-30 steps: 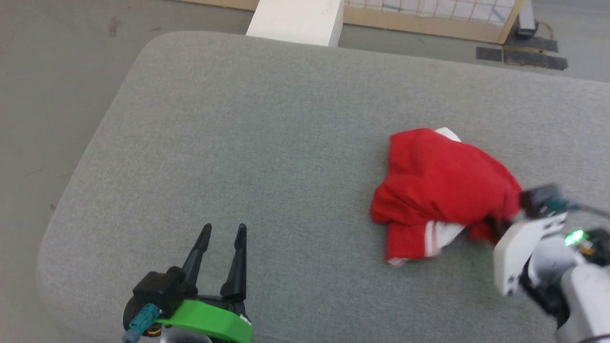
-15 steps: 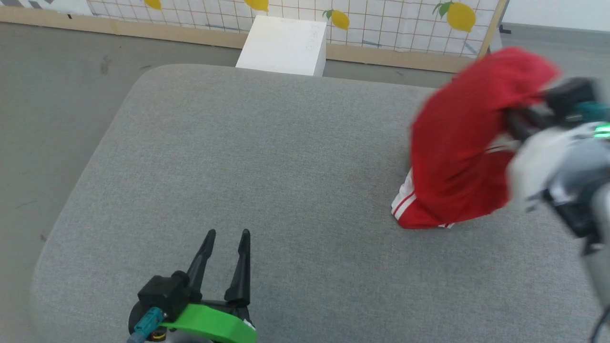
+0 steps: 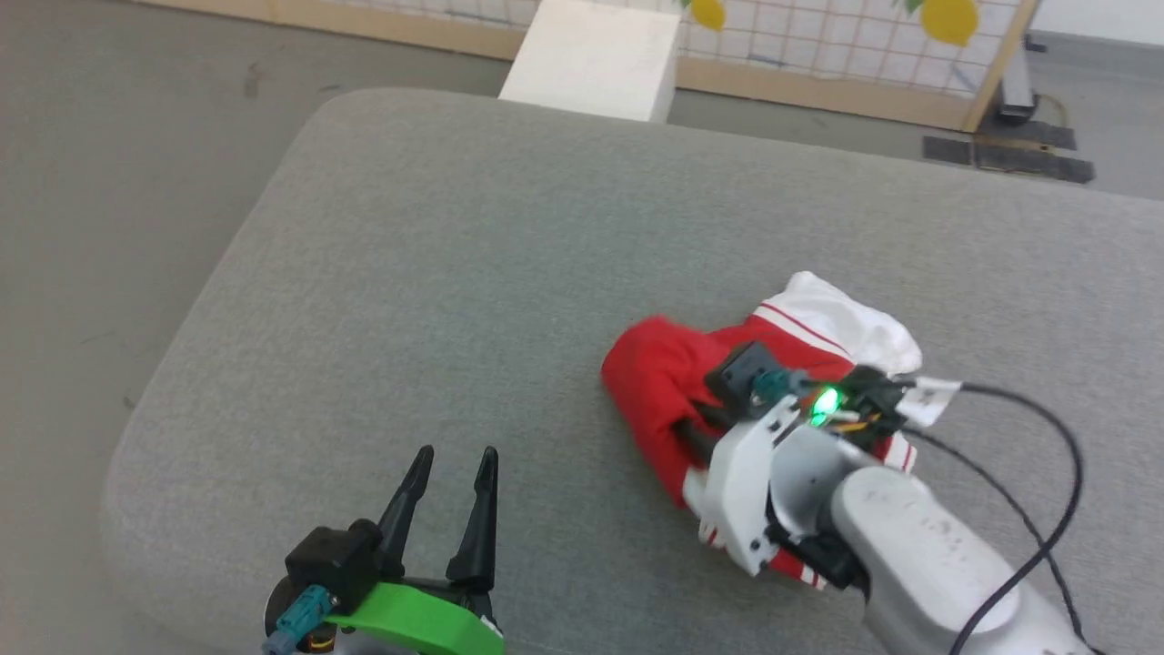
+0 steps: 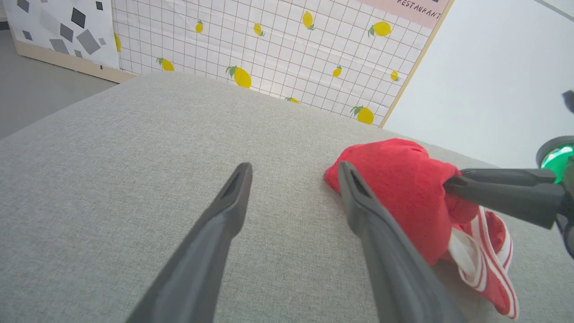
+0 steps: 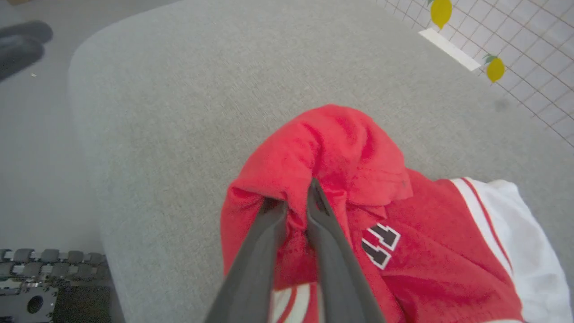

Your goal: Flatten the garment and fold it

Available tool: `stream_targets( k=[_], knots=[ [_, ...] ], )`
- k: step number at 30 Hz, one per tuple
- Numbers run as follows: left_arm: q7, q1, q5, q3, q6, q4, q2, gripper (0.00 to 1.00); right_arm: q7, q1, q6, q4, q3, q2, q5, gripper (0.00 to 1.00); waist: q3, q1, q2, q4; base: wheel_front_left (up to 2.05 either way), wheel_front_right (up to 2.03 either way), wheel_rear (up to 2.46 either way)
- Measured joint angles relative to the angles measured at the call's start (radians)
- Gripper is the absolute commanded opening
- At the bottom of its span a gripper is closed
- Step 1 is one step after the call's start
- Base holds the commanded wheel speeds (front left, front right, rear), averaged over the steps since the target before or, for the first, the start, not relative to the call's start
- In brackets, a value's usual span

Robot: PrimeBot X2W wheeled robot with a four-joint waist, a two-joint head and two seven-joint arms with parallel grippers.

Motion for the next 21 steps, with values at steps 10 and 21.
stream_targets(
  k=[10, 21],
  knots=[
    [0.0, 0.0, 0.0, 0.019, 0.0, 0.005, -0.001, 1.0, -0.053, -0.062, 0.0, 0.036, -0.04, 0.017, 0.066, 1.0, 0.009, -0.0001, 0.0, -0.004, 0.0, 0.0, 0.0],
    [0.0, 0.001, 0.039, 0.024, 0.005, -0.034, 0.0, 1.0, 0.091, 0.169, 0.0, -0.218, -0.466, -0.086, -0.012, 1.0, 0.011, -0.0001, 0.0, -0.039, 0.0, 0.0, 0.0]
  ],
)
